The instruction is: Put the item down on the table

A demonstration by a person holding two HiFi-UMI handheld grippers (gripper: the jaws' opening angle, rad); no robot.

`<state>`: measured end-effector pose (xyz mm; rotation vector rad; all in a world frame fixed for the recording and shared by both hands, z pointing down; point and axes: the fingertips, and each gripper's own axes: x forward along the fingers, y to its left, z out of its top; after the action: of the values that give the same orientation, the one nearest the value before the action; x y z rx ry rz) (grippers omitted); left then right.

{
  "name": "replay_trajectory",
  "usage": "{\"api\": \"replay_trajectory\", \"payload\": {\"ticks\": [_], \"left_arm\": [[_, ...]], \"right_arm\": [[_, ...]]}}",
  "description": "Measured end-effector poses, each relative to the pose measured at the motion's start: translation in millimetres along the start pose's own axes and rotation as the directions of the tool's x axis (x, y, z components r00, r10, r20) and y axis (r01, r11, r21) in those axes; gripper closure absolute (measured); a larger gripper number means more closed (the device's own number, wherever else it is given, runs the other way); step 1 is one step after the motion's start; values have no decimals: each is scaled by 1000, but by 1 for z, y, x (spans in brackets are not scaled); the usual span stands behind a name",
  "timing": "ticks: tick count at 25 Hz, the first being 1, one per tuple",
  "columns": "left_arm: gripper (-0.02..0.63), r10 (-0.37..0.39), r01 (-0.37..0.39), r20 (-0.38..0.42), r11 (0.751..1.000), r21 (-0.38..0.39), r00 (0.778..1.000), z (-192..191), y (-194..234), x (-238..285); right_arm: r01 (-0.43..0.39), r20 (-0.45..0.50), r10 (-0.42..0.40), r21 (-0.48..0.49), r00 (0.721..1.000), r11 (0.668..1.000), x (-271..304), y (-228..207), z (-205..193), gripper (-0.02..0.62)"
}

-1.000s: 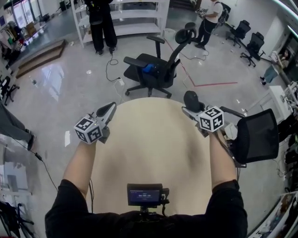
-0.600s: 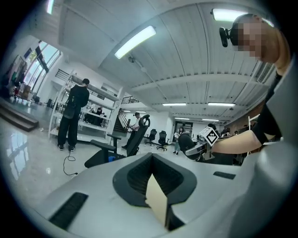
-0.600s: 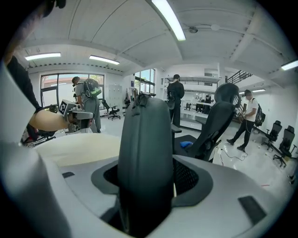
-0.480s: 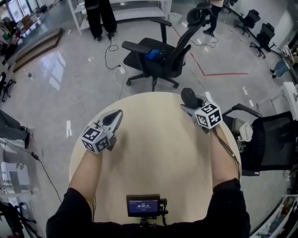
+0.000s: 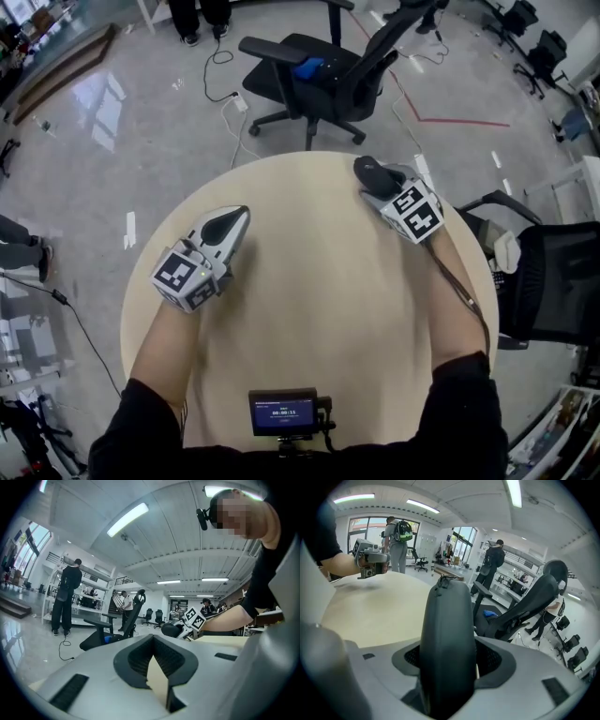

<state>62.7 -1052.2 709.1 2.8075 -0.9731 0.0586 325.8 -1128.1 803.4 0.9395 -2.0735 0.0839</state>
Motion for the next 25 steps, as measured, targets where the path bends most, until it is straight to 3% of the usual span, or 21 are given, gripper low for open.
{"api": "replay_trajectory", "payload": {"ticks": [8,9,10,25], "left_arm": [[609,-7,7,12,1000,-19,1000,8,-6,1],[609,-5,5,11,1000,-16,1000,8,-6,0],[610,-6,6,11,1000,-11,1000,7,-7,-1],[609,-22,22,13,1000,-6,1000,-5,-9,4]], "right_arm": [[-19,-9,19,-3,1000,1000,1,8,1,320],[-31,-9,31,1,999,1000,0,11,2,251],[-41,-8,41,3,999,999,-1,13,2,228],[-6,31,4,51,1000,999,-4,6,-2,224]]}}
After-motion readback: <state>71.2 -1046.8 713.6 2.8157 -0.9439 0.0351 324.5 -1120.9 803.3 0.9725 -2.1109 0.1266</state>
